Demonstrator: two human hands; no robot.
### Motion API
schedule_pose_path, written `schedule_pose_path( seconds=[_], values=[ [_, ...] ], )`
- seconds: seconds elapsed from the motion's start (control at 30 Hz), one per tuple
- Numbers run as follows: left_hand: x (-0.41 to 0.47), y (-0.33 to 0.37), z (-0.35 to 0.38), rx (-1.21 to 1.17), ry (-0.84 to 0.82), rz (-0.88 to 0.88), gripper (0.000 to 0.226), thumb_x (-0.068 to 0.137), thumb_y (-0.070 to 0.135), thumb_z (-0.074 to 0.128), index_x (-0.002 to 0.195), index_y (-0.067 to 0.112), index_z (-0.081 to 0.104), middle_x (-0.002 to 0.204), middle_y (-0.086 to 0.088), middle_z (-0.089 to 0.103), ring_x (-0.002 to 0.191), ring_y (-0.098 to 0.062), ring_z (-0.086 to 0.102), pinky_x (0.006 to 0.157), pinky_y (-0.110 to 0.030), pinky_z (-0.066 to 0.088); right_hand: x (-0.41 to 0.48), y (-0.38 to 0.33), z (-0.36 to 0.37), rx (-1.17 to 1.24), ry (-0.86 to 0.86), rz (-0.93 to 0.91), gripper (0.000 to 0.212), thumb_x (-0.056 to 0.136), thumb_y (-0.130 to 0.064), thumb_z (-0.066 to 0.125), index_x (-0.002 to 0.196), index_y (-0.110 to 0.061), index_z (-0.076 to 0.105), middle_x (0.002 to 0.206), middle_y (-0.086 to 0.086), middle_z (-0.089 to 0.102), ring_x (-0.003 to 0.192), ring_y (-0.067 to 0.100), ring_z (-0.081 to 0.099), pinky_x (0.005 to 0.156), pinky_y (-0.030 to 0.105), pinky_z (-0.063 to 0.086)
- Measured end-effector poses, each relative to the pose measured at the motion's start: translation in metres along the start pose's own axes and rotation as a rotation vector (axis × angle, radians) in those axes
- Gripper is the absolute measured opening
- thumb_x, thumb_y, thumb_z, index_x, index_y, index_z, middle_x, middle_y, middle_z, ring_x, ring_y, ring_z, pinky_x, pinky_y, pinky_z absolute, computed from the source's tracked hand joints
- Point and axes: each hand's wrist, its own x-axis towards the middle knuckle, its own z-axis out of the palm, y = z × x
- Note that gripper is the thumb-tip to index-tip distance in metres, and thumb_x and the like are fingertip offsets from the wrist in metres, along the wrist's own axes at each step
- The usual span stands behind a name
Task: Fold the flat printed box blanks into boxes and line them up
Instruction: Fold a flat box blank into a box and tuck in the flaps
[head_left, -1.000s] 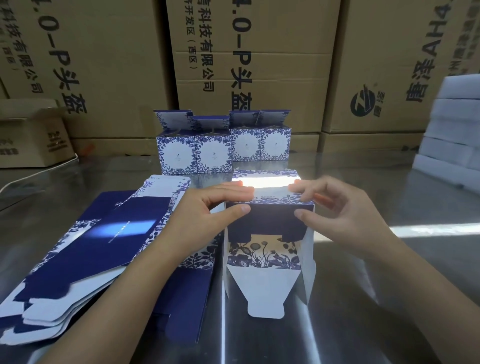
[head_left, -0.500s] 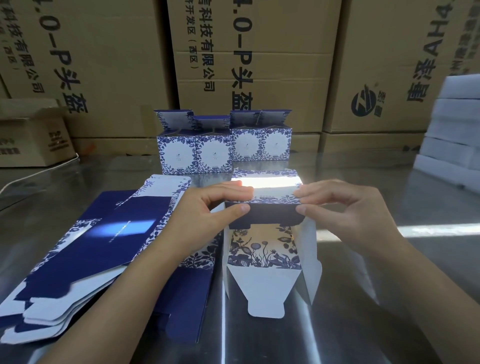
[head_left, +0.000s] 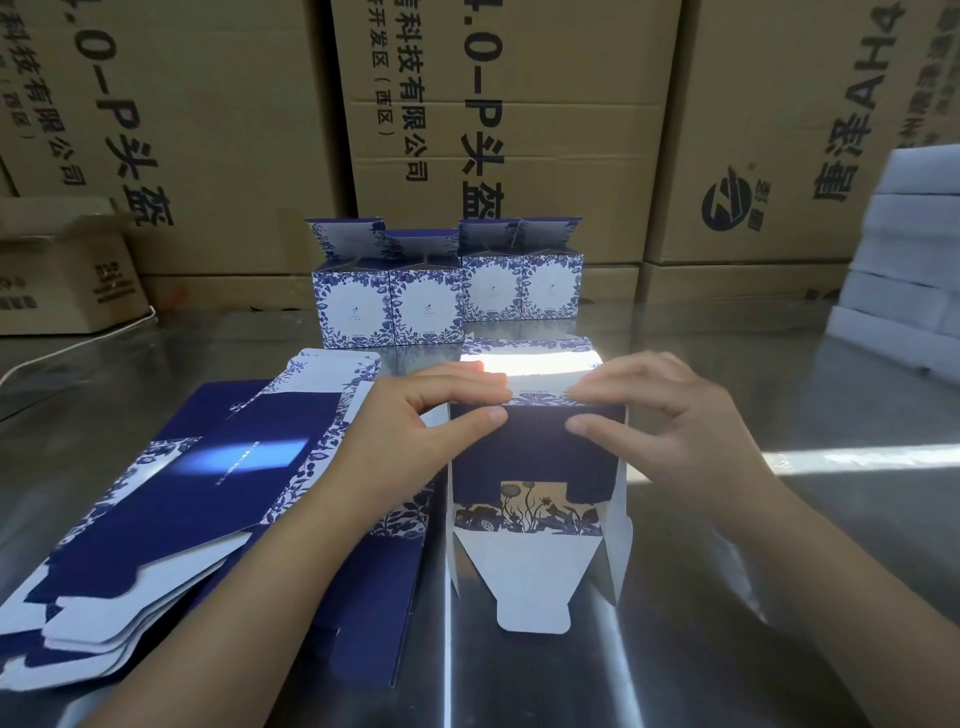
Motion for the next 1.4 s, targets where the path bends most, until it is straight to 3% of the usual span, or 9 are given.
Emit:
schedule_pose_path(
  seconds=[0.2, 0.37, 0.63, 0.9, 1.0, 1.1, 1.27, 1.4],
  values=[
    [-0.003, 0.007, 0.005, 0.032, 0.009, -0.008, 0.019, 0.077, 0.011, 0.074, 0.083, 0.029, 0.075, 0.095, 0.016, 0.072, 0.100, 0.002, 0.061, 0.092, -0.013, 0.044, 0.000, 0.001, 0.004, 0.045, 0.040, 0.014, 0.011, 0.072, -0.021, 0.076, 0.081, -0.027, 0.075, 0.089, -0.009, 0.068, 0.094, 0.005, 0.054, 0.082, 0.007, 0.035],
    [-0.009, 0.012, 0.013, 0.148, 0.090, 0.057, 0.016, 0.076, 0.025, 0.074, 0.084, 0.039, 0.073, 0.090, 0.014, 0.067, 0.094, 0.002, 0.060, 0.083, -0.009, 0.042, -0.001, 0.001, 0.007, 0.007, 0.037, -0.083, 0.013, 0.072, -0.031, 0.069, 0.084, -0.027, 0.073, 0.089, -0.007, 0.067, 0.092, 0.007, 0.055, 0.084, 0.010, 0.036],
    [-0.010, 0.014, 0.016, 0.200, 0.070, 0.102, 0.030, 0.076, 0.022, 0.075, 0.090, 0.047, 0.066, 0.089, 0.013, 0.060, 0.093, 0.003, 0.056, 0.081, -0.006, 0.039, -0.005, 0.002, 0.014, -0.036, 0.028, -0.130, 0.016, 0.077, -0.029, 0.072, 0.093, -0.028, 0.074, 0.093, -0.009, 0.065, 0.097, 0.006, 0.053, 0.088, 0.009, 0.033],
    [-0.010, 0.013, 0.021, 0.176, 0.117, 0.112, 0.024, 0.078, 0.015, 0.074, 0.089, 0.037, 0.071, 0.090, 0.014, 0.066, 0.091, 0.001, 0.059, 0.079, -0.006, 0.040, -0.006, 0.000, 0.026, -0.043, 0.094, -0.132, 0.014, 0.081, -0.027, 0.066, 0.093, -0.027, 0.073, 0.095, -0.008, 0.063, 0.100, 0.010, 0.053, 0.090, 0.012, 0.034],
    [-0.009, 0.010, 0.020, 0.140, 0.191, 0.115, 0.021, 0.077, 0.012, 0.074, 0.089, 0.028, 0.072, 0.090, 0.013, 0.067, 0.090, 0.005, 0.060, 0.077, -0.003, 0.040, -0.008, -0.001, 0.026, 0.022, 0.079, -0.073, 0.023, 0.087, -0.027, 0.057, 0.105, -0.023, 0.070, 0.110, -0.007, 0.060, 0.110, 0.007, 0.054, 0.092, 0.011, 0.037],
    [-0.007, 0.008, 0.017, 0.089, 0.281, 0.074, 0.019, 0.077, 0.012, 0.074, 0.087, 0.028, 0.073, 0.089, 0.016, 0.068, 0.088, 0.007, 0.061, 0.079, -0.005, 0.041, -0.008, -0.001, 0.024, 0.127, 0.055, 0.002, 0.030, 0.092, -0.033, 0.045, 0.119, -0.033, 0.059, 0.121, -0.015, 0.056, 0.115, -0.002, 0.051, 0.090, 0.009, 0.040],
    [0.000, 0.005, 0.006, -0.080, 0.492, -0.044, 0.019, 0.079, 0.013, 0.073, 0.081, 0.032, 0.074, 0.086, 0.021, 0.071, 0.087, 0.007, 0.064, 0.075, -0.006, 0.046, -0.005, 0.010, 0.025, 0.226, 0.062, 0.219, 0.047, 0.089, -0.053, 0.031, 0.127, -0.036, 0.053, 0.125, -0.022, 0.055, 0.117, -0.001, 0.052, 0.099, 0.030, 0.044],
    [0.001, 0.002, 0.004, -0.233, 0.593, -0.164, 0.024, 0.081, 0.020, 0.072, 0.074, 0.042, 0.075, 0.091, 0.020, 0.072, 0.090, 0.004, 0.066, 0.074, -0.009, 0.050, 0.000, 0.010, 0.026, 0.396, 0.041, 0.300, 0.041, 0.084, -0.059, 0.029, 0.116, -0.046, 0.052, 0.118, -0.025, 0.058, 0.110, -0.006, 0.056, 0.079, 0.015, 0.047]
  ],
)
